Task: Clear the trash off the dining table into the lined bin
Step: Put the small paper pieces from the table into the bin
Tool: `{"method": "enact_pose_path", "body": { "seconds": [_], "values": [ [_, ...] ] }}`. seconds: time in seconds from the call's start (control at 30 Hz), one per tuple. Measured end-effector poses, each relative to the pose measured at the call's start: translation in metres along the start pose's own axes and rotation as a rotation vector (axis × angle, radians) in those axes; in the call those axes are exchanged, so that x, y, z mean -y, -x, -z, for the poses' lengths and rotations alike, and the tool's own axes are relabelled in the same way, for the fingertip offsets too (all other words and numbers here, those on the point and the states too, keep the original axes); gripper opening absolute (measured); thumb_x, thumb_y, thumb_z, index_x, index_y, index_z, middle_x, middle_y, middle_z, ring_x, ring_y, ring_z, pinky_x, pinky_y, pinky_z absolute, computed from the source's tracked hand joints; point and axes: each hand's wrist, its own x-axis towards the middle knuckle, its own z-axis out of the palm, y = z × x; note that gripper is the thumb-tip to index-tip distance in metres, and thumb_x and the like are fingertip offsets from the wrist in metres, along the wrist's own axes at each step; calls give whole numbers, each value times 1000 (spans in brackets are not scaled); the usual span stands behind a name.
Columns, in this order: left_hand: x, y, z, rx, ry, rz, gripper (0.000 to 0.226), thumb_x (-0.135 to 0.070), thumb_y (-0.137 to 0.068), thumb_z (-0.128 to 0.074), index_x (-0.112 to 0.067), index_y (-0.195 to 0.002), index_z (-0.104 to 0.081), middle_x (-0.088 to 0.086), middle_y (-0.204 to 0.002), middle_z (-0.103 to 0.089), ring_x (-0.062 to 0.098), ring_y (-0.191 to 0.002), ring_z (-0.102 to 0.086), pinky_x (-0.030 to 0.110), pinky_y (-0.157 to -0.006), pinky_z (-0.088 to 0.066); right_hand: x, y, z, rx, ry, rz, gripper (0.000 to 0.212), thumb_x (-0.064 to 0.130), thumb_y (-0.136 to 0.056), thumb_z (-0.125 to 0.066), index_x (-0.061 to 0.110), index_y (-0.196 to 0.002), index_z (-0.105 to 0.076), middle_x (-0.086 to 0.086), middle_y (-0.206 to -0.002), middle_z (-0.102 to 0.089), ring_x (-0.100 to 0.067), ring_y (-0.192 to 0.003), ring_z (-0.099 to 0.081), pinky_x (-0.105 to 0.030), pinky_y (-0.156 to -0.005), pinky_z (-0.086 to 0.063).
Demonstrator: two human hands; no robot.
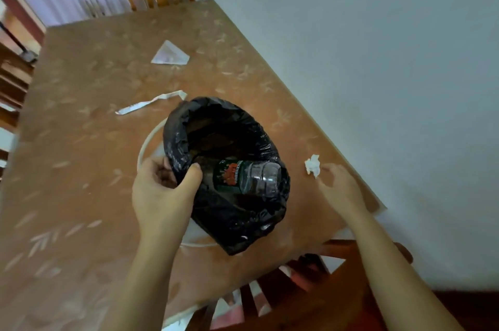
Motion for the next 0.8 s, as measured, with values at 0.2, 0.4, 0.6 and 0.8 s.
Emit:
{"method": "enact_pose_path", "body": {
  "seconds": [0.2,0.4,0.6,0.8],
  "values": [
    [-1,0,-13,-73,9,60,22,-33,-66,-66,-22,-69,-47,2,-64,-45,14,-57,-42,40,-55,-38,-23,-39,-29,31,28,-29,32,18,-86,-57,11,-117,-53,-13,-114,-57,-28,-98,-53,-33,-77,-41],
    [0,-3,-15,-137,29,81,17,-35,-63,-66,-34,-64,-49,-11,-60,-48,9,-57,-43,31,-54,-39,-34,-67,-46,31,94,-12,32,19,-85,-57,5,-114,-56,-20,-115,-58,-37,-102,-51,-44,-83,-45],
    [1,-6,-14,-199,32,76,17,-40,-58,-66,-33,-63,-52,-15,-56,-47,7,-55,-43,21,-49,-39,-36,-77,-57,77,101,-42,31,27,-89,-50,4,-107,-60,-18,-119,-57,-37,-106,-50,-46,-85,-46],
    [3,0,-14,-203,31,90,17,-38,-60,-65,-30,-61,-51,-14,-54,-47,6,-53,-41,19,-47,-38,-42,-73,-67,139,18,-64,21,25,-88,-53,9,-96,-62,-12,-103,-56,-27,-86,-54,-35,-71,-45]
  ]
}}
